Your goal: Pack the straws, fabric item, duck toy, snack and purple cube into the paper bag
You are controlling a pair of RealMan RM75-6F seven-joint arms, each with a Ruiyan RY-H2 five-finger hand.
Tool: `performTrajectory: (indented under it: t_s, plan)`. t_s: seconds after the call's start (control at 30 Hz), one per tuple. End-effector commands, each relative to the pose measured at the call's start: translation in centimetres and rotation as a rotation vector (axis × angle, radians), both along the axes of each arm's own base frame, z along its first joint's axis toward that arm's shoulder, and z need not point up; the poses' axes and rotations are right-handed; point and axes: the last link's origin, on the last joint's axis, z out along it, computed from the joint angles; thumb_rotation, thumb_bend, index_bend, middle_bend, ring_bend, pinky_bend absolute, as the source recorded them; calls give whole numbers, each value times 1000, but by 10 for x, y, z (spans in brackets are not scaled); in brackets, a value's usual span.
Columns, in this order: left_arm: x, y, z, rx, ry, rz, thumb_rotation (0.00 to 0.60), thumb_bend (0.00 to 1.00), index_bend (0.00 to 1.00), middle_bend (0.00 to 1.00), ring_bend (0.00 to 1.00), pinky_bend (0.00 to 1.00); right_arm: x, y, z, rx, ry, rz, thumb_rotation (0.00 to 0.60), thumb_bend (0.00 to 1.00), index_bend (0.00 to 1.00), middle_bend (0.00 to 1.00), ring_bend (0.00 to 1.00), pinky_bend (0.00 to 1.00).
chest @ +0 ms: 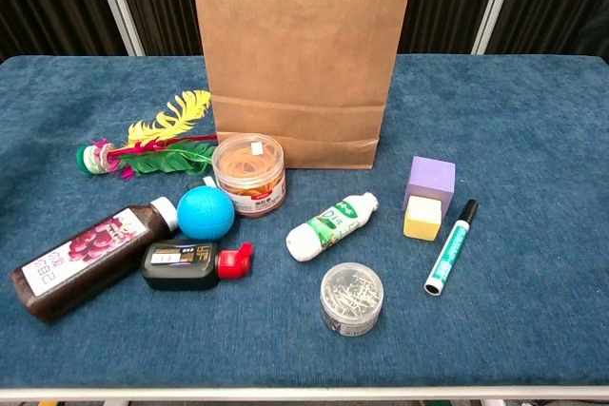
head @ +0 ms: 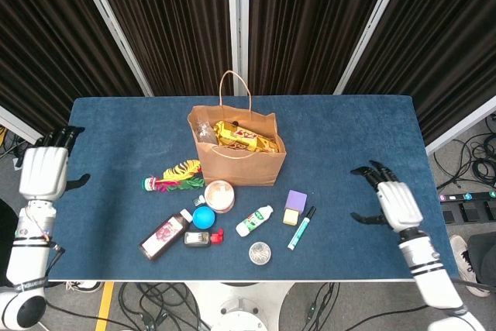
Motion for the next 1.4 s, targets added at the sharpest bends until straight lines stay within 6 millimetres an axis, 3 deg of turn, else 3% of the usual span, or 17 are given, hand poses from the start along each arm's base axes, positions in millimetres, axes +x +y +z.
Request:
performTrajectory:
  t_s: [0.03, 0.17, 0.37, 0.67, 1.2, 1.4]
  plan:
    - [-12, -8, -3, 1, -4, 8, 600, 92, 258, 304, 237, 321, -11, -1, -47, 73, -20, -75, 600, 0, 232, 223, 76, 140]
    - [-17, -11, 1, 13, -17, 5, 600, 93, 257, 305, 237, 321, -2, -8, -78, 113, -35, -73, 600, 0, 232, 224, 80, 146]
    - [-27, -13, 12, 32, -30, 10, 600, 92, 257, 305, 237, 322, 19, -18, -101, 97, -104, -56, 600, 0, 232, 231, 90, 158]
    - [-34, -8, 21, 34, -50, 15, 600, 92, 258, 304, 237, 323, 41, -24, -119, 82, -148, -51, 600, 0, 232, 239, 104, 163]
    - [-48, -3, 26, 39, -80, 31, 600, 92, 254, 305, 237, 324, 45, -31, -150, 119, -127, -132, 600, 0, 235, 238, 110, 177]
    - [-52, -4, 29, 47, -94, 36, 600, 92, 254, 305, 237, 325, 49, -34, -155, 112, -123, -139, 600, 0, 236, 248, 154, 221]
